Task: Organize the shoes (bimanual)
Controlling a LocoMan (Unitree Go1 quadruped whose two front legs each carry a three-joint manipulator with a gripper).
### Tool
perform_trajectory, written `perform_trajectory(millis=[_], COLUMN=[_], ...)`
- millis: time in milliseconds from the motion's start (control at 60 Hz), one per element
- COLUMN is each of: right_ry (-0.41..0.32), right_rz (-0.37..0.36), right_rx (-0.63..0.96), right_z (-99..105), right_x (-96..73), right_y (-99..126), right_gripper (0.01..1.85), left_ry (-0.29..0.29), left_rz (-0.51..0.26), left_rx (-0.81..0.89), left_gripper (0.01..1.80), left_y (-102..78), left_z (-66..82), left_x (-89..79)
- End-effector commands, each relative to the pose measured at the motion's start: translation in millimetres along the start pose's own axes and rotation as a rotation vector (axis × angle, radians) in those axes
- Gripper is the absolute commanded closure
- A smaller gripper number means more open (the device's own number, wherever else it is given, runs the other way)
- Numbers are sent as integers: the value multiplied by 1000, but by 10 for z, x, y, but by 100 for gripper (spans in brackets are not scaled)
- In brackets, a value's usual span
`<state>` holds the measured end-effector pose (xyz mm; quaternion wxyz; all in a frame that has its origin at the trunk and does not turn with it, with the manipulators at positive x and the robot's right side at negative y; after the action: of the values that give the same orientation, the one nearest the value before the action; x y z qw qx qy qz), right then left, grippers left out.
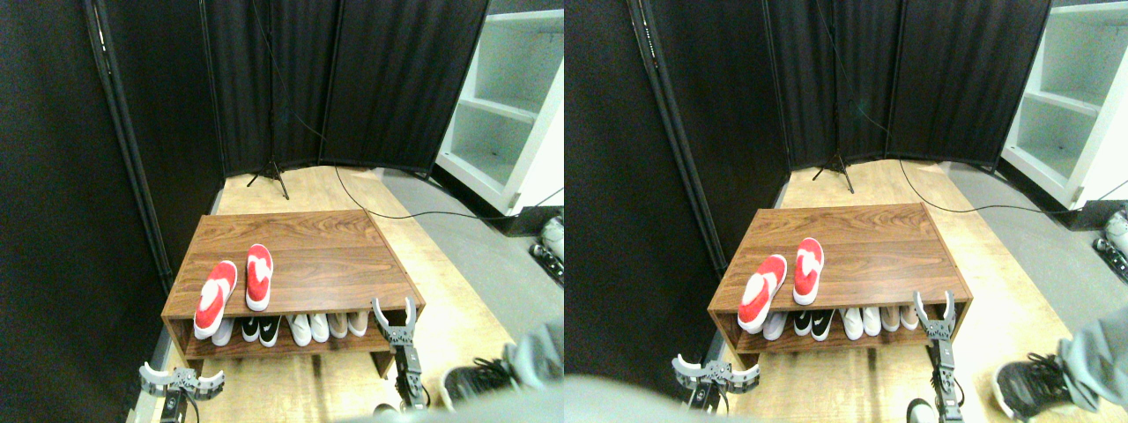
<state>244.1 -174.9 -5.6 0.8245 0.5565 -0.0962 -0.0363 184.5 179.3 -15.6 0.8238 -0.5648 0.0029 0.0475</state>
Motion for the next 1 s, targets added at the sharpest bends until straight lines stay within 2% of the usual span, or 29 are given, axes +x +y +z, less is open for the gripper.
perform_trajectory(millis=[17, 250, 450, 800, 1000], right_ry=[-16, -14, -21, -16, -14], right_rz=[34, 36, 36, 37, 46], right_rx=[-4, -12, -25, -16, -28], right_z=[17, 15, 24, 59, 76], right_x=[11, 13, 26, 46, 48], right_y=[49, 69, 75, 71, 77], right_gripper=[136, 139, 139, 140, 142], left_ry=[17, 38, 39, 13, 26], left_rz=[-31, -12, -5, 13, 0], left_rx=[-5, -52, -88, -120, -108], left_gripper=[22, 21, 21, 24, 22], left_y=[-19, 114, 234, 297, 310], left_z=[-19, -79, -140, -196, -254], left_x=[98, 301, 539, 820, 995])
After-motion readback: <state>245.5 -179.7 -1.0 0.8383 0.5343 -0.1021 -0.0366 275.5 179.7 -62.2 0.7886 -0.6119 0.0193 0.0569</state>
